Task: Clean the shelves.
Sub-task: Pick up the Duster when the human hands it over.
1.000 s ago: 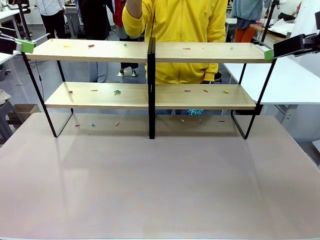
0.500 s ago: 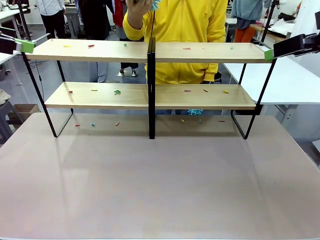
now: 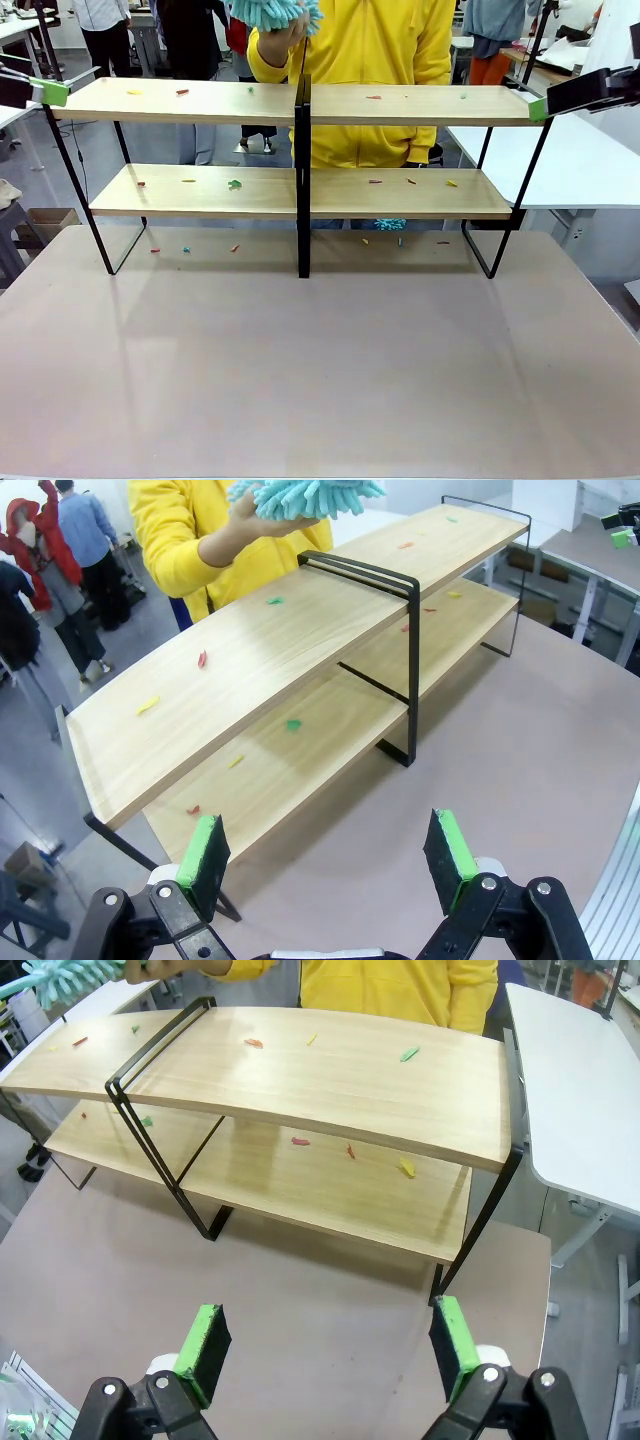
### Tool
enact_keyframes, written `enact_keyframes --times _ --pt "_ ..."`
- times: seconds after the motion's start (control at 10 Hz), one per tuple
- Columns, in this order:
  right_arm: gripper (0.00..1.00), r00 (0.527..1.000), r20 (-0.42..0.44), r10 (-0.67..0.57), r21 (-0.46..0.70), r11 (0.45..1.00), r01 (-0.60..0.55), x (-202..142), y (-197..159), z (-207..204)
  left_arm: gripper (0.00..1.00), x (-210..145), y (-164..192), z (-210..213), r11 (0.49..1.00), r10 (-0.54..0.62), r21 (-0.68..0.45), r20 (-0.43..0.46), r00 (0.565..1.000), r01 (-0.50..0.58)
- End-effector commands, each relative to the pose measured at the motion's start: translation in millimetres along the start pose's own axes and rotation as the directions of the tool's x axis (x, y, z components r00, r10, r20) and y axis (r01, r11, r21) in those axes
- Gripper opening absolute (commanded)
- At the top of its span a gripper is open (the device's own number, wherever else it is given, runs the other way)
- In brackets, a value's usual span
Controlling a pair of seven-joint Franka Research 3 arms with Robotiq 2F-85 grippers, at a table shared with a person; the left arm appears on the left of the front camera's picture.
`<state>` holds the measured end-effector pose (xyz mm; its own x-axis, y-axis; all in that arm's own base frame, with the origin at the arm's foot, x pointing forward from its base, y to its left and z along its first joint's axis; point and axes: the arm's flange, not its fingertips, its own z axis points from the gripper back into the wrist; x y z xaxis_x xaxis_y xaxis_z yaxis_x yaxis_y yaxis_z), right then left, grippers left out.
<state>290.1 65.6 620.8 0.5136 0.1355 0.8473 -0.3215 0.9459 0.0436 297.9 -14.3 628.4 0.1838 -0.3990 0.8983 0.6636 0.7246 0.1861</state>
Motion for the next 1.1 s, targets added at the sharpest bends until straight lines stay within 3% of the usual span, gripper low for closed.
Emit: enact_keyframes --times 0.0,0.1,0.2,0.3,0.4,0.5,0.7,0.8,0.9,1.0 --pt "1.0 1.0 0.002 0.006 0.006 1.0 -0.006 0.0 -2.4 0.6 1.0 6.4 1.3 -4.4 0.989 0.033 -0.146 -0.022 0.999 -0.036" --pt "1.0 1.0 0.002 0.006 0.006 1.0 -0.006 0.0 -2.4 0.6 1.0 25.0 11.0 -14.1 0.935 0.218 -0.25 -0.151 0.964 -0.25" --pt "1.0 1.0 0.002 0.006 0.006 1.0 -0.006 0.0 -2.4 0.6 1.0 58.0 26.7 -32.3 0.741 0.539 -0.338 -0.216 0.814 -0.581" --pt "1.0 1.0 0.002 0.006 0.006 1.0 -0.006 0.0 -2.4 0.6 1.0 77.9 34.6 -55.0 0.559 0.707 -0.251 -0.353 0.612 -0.79" --pt "1.0 1.0 0.002 0.006 0.006 1.0 -0.006 0.0 -2.4 0.6 1.0 84.7 45.4 -81.9 0.413 0.773 -0.212 -0.433 0.464 -0.886" --pt "1.0 1.0 0.002 0.006 0.006 1.0 -0.006 0.0 -2.4 0.6 1.0 84.5 48.9 -102.2 0.303 0.762 -0.249 -0.516 0.391 -0.92" --pt "1.0 1.0 0.002 0.006 0.006 1.0 -0.006 0.0 -2.4 0.6 1.0 76.7 53.6 -126.8 0.144 0.775 -0.241 -0.576 0.261 -0.96" --pt "1.0 1.0 0.002 0.006 0.006 1.0 -0.006 0.0 -2.4 0.6 1.0 77.6 36.1 -112.0 0.589 0.614 -0.397 -0.347 0.709 -0.704" --pt "1.0 1.0 0.002 0.006 0.006 1.0 -0.006 0.0 -2.4 0.6 1.0 77.6 36.1 -112.0 0.589 0.614 -0.397 -0.347 0.709 -0.704" --pt "1.0 1.0 0.002 0.006 0.006 1.0 -0.006 0.0 -2.4 0.6 1.0 69.7 47.6 -138.2 0.443 0.678 -0.393 -0.442 0.588 -0.806"
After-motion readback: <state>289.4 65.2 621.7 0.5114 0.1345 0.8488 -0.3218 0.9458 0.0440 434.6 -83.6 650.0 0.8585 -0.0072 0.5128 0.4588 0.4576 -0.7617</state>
